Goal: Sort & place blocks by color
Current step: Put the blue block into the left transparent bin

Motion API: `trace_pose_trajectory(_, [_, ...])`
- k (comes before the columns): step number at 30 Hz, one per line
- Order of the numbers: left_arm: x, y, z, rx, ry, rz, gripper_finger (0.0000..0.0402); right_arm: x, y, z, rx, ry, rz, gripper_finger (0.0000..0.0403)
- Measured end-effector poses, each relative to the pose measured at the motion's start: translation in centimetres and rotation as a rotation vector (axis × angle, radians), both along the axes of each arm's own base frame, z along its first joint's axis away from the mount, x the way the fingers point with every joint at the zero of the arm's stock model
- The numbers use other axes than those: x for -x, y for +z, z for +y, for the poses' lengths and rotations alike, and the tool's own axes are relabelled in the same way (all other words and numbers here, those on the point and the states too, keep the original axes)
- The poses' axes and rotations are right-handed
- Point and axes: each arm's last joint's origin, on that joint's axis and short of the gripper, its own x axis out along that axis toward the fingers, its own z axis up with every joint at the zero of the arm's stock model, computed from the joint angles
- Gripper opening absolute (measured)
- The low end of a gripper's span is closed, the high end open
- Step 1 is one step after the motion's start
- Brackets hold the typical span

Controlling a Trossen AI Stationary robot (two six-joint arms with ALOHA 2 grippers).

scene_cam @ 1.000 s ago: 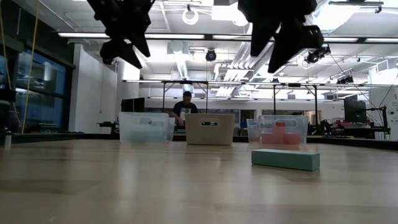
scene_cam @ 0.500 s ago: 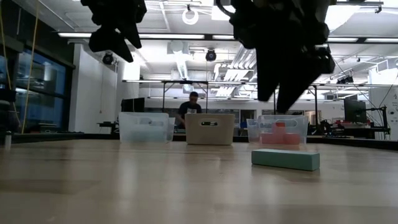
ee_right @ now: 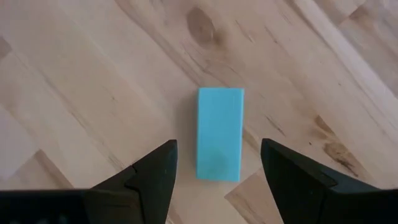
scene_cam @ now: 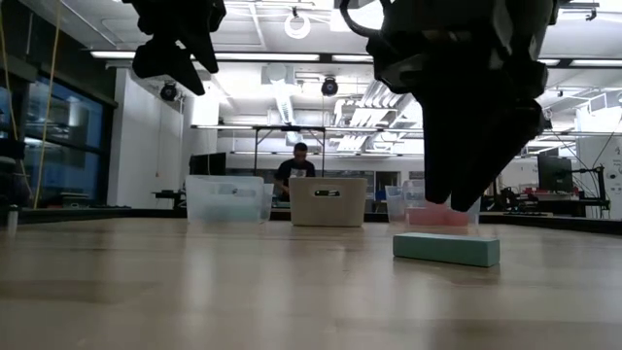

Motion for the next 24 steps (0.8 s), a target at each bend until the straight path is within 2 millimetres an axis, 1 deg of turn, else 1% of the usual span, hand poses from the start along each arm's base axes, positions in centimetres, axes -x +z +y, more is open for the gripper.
trace_pose_trajectory(5, [0.0, 0.0, 0.0, -0.004, 0.003, 0.0, 0.0197, 0.2, -0.1, 0.5, 0.014, 0.003, -0.011, 0.0222])
trace_pose_trajectory(11, [0.0, 0.0, 0.0, -0.004, 0.007, 0.0, 0.0197, 0.3, -0.3, 0.7, 0.039, 0.003, -0.015, 0.0222])
trace_pose_trajectory(19, [0.0, 0.0, 0.0, 0.0, 0.013, -0.001, 0.0197, 0.0, -2.3, 1.1, 0.026, 0.016, 0.042, 0.0222])
trace_pose_trajectory(24, [0.0, 0.0, 0.0, 0.0, 0.013, -0.001, 0.0197, 0.0, -2.9, 1.2, 0.023, 0.005, 0.059, 0.0222])
